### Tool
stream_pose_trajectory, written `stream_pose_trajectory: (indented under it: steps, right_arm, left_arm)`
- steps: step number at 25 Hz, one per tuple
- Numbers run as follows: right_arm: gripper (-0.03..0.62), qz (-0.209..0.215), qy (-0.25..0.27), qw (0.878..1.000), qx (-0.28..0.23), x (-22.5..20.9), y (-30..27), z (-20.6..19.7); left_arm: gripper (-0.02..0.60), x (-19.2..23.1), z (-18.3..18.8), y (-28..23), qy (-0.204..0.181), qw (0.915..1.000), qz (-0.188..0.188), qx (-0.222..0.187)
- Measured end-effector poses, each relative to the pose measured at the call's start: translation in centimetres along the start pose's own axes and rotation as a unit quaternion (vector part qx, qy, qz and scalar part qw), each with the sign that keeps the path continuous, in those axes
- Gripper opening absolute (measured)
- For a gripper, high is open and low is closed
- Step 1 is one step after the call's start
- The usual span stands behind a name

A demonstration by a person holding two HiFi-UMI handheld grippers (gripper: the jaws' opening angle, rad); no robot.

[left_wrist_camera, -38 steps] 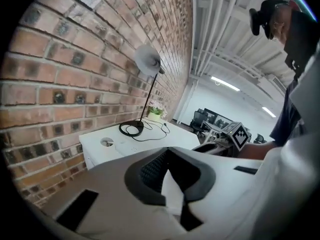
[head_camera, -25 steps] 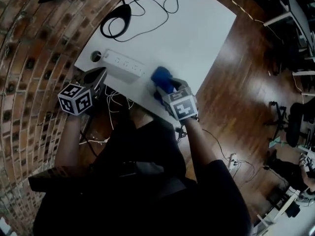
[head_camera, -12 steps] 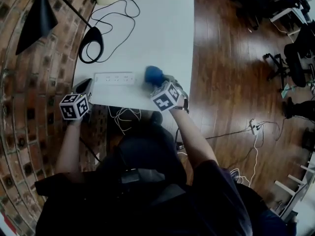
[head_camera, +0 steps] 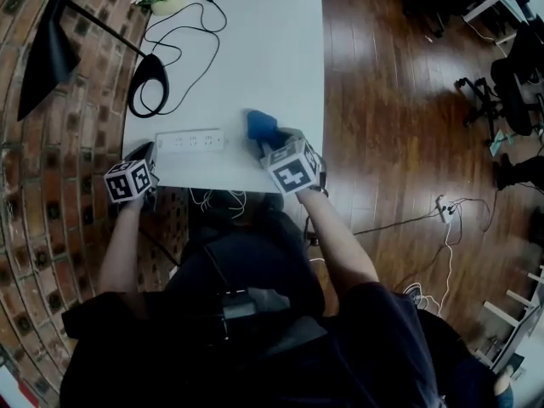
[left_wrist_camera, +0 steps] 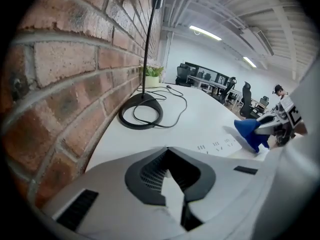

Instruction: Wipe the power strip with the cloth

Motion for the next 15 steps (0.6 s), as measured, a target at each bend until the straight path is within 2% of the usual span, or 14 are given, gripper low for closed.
stream_pose_trajectory:
  steps: [3, 7, 12, 15]
  right_arm:
    - [0.100, -0.002, -0.011, 1.000, -0.018, 1.5, 0.7, 2.7]
    - [0.100, -0.008, -0.025, 0.999, -0.019, 4.6, -0.3, 5.3]
    - [0.100, -0.018, -0.014, 1.000, 0.010, 9.2, -3.1, 7.0]
    - [0.100, -0.041, -0.013, 0.999, 0.032, 10.5, -4.1, 6.7]
  left_arm:
    - [0.009, 0.1, 0.0, -0.1, 0.001, 0.9995, -0.032, 0.000]
    - [0.008, 0.3, 1.1, -0.2, 0.032, 0.9939, -0.106, 0.004]
    - [0.010, 1.8, 0.9, -1.5, 0.009, 0.9900, -0.135, 0.039]
    - [0.009, 1.5, 0.6, -1.9, 0.017, 0.9857, -0.163, 0.041]
Point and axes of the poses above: the fingertips, and each gripper's own axes: y backward along the fingers, x to its left, z out of its top, the point moved 6 cm from there along y, backward along the fingers, and after that the axes turned 4 degrees about -z, right-handed, at the moved point
